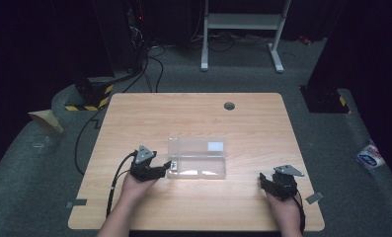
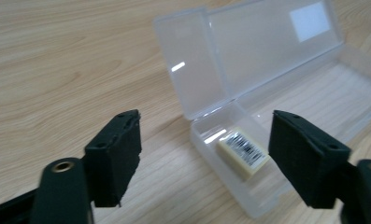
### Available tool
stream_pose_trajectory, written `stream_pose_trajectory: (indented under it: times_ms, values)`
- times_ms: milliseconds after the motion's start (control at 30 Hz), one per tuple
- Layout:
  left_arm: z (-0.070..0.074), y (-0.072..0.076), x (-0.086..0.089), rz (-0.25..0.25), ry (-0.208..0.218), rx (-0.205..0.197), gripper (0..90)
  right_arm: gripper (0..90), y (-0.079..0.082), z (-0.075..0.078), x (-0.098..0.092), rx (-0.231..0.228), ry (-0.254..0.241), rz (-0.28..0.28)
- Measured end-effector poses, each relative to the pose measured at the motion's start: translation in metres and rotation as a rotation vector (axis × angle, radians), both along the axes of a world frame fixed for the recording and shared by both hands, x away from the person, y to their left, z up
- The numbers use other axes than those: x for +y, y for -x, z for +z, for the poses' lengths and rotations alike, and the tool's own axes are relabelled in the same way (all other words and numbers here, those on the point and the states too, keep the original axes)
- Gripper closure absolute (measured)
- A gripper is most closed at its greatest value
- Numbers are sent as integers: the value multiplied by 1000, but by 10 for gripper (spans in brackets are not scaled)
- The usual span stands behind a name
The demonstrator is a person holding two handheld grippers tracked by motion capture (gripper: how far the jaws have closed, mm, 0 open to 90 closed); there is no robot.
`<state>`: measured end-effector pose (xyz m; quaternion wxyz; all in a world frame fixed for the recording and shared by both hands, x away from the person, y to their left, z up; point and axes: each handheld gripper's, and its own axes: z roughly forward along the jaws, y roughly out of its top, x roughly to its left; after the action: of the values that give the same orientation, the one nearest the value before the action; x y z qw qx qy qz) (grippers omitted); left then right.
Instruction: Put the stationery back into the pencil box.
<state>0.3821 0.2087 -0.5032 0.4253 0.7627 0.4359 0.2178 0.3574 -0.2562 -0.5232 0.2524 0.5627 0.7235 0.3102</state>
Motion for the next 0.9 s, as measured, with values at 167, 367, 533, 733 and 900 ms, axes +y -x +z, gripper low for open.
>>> stream_pose_trajectory:
  times_ms: [167, 367, 533, 733, 900]
  values:
    - [1, 3, 19, 39, 7, 9, 194, 368, 0, 0, 0, -1, 2, 5]
    - [0, 9, 42, 84, -2, 36, 187, 368, 0, 0, -1, -2, 2, 6]
    - [-5, 17, 60, 107, -46, 60, 168, 368, 0, 0, -1, -1, 0, 9]
    - [-12, 31, 82, 137, -90, 93, 151, 368, 0, 0, -1, -1, -1, 10]
    - [-26, 45, 99, 156, -108, 147, 104, 368, 0, 0, -1, -1, -1, 10]
